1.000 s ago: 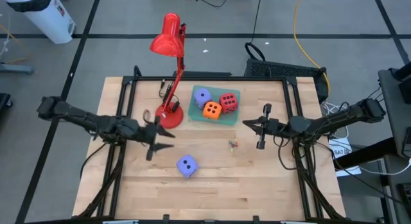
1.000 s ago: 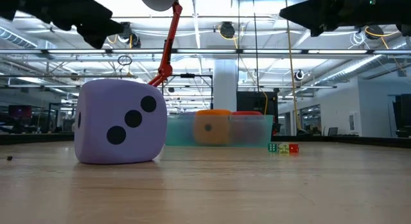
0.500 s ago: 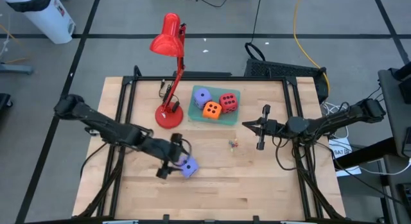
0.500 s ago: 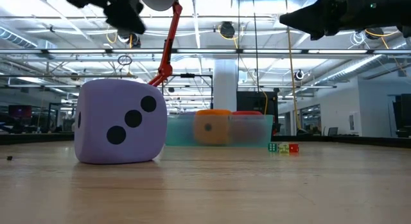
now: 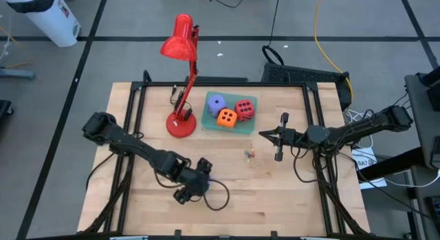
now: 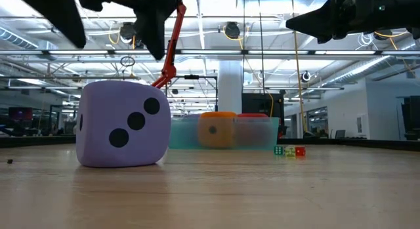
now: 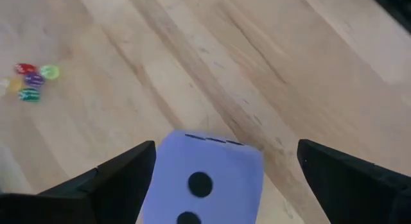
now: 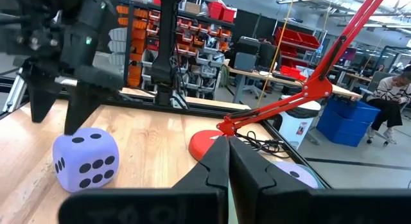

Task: Pick & Place Dice
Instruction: Put the light purple die into the green bin

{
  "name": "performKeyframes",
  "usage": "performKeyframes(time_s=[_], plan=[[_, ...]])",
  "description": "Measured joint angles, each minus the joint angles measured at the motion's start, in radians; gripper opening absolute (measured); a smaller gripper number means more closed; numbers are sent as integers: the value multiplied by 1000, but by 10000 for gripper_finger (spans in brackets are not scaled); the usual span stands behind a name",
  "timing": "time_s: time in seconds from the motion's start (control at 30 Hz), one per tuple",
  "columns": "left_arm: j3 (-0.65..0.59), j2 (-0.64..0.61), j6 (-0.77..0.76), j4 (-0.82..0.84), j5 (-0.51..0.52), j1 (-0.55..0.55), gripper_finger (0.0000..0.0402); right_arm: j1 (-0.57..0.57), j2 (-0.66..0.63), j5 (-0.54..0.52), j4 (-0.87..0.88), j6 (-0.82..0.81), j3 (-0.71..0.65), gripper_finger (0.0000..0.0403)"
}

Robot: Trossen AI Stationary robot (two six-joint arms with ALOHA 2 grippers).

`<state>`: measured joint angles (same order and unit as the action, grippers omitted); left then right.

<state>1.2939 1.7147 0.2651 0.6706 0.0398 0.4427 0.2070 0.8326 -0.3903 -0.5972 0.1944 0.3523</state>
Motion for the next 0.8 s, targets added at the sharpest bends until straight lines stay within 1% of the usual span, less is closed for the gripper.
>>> performKeyframes(time_s=[0.07,0.27,0.43,0.6,0.7,0.8], plan=[[5,17,11,13,15,-7,398,0,0,2,0,-6,0,1],[7,14,81,59,47,-23,399,0,0,2,0,-18,0,1],[7,15,118,92,-48,-39,400,0,0,2,0,-18,0,1],[7,27,210,95,-58,-66,400,0,0,3,0,-25,0,1],[7,27,215,97,-59,-89,400,0,0,3,4,-30,0,2],[7,27,222,106,-88,-107,400,0,0,3,11,-30,0,2]])
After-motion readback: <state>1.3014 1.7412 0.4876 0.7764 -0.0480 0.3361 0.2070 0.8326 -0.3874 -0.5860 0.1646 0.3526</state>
